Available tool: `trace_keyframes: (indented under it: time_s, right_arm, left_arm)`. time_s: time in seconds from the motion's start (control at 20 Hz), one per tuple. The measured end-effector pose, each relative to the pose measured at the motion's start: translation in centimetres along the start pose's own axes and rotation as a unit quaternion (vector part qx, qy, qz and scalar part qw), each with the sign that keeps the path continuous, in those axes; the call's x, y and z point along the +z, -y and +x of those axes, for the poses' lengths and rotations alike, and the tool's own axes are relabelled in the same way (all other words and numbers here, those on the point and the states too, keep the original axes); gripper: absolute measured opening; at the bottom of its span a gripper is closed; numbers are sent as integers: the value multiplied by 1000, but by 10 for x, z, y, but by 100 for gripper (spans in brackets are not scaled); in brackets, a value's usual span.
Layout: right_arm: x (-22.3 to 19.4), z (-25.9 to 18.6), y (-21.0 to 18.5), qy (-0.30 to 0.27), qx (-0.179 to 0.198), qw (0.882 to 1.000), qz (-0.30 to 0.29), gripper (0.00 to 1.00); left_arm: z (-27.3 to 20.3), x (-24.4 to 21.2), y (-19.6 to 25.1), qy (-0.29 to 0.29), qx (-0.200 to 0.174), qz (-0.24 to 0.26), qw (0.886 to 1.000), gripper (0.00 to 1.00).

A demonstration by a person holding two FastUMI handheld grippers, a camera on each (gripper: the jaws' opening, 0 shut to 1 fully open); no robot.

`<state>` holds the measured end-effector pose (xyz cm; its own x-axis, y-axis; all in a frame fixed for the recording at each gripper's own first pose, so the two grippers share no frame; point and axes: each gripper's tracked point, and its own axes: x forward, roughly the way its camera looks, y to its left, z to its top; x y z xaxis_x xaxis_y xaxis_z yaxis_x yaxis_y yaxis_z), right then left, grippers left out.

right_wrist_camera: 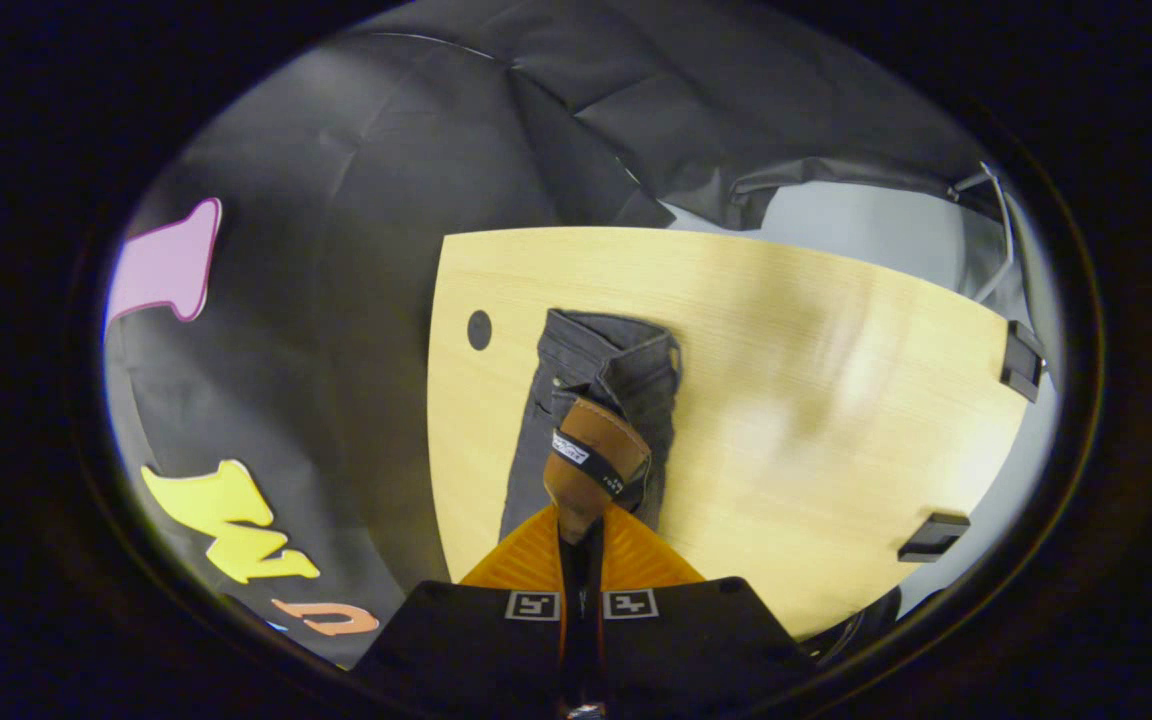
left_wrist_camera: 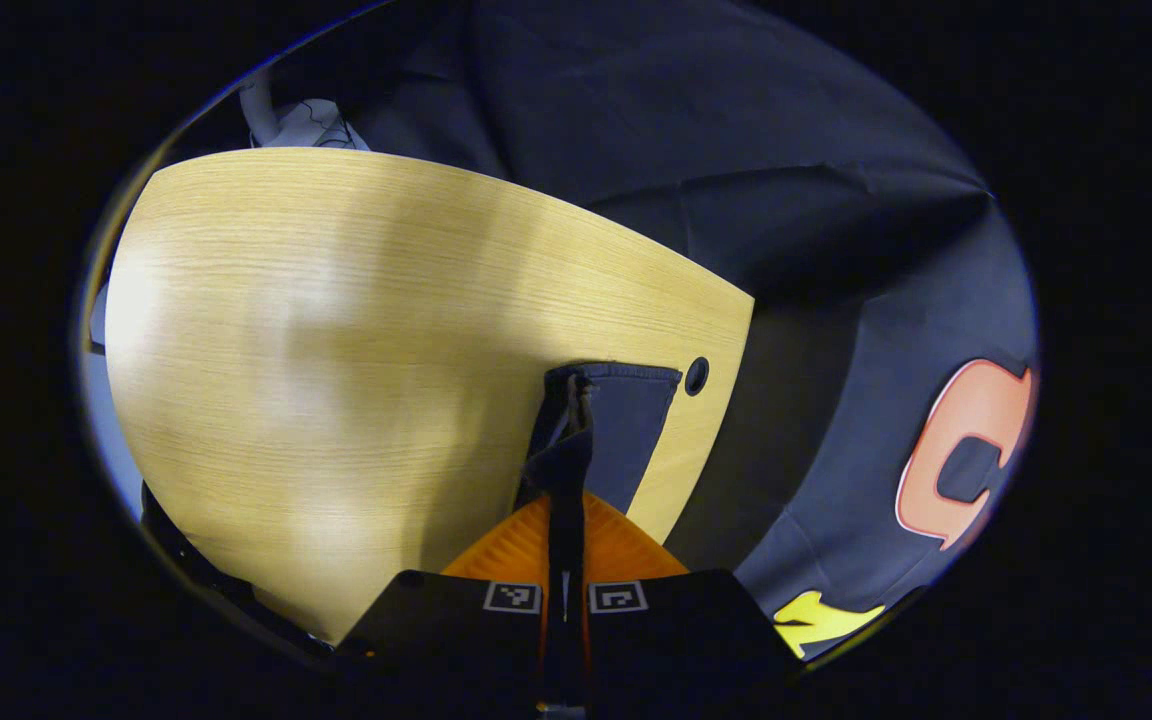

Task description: Grasp the waist and the cuffs of the jeans and fold them to make the two legs overlap; first hold the waist and fold one-third of the jeans toward the cuffs, then hold the cuffs and fold the remaining one-third in the same direction to finish folding.

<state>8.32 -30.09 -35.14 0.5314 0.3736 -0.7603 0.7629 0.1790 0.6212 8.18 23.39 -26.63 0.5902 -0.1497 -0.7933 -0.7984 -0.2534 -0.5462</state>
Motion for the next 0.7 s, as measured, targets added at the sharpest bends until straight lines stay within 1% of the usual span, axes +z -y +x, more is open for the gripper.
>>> trace_keyframes:
  time_s: [0.15,0.3,0.4,0.55,0.65,0.7]
  right_arm:
    - [23,6,0,-3,-1,1000,12,1]
    - [31,41,-25,3,-14,1000,2,1]
    - [39,60,-28,2,-18,1000,0,1]
    - [48,89,-29,-4,-21,1000,9,1]
    - [50,104,-30,-6,-21,1000,12,1]
    - [51,112,-29,-7,-27,1000,15,1]
  left_arm:
    - [28,3,30,4,4,-18,1000,4]
    - [60,1,51,1,14,7,1000,4]
    - [84,1,59,2,28,27,999,4]
    - [119,-1,64,-4,44,40,998,4]
    - [135,-2,61,-6,57,42,997,4]
    - [141,-4,62,-5,57,35,998,4]
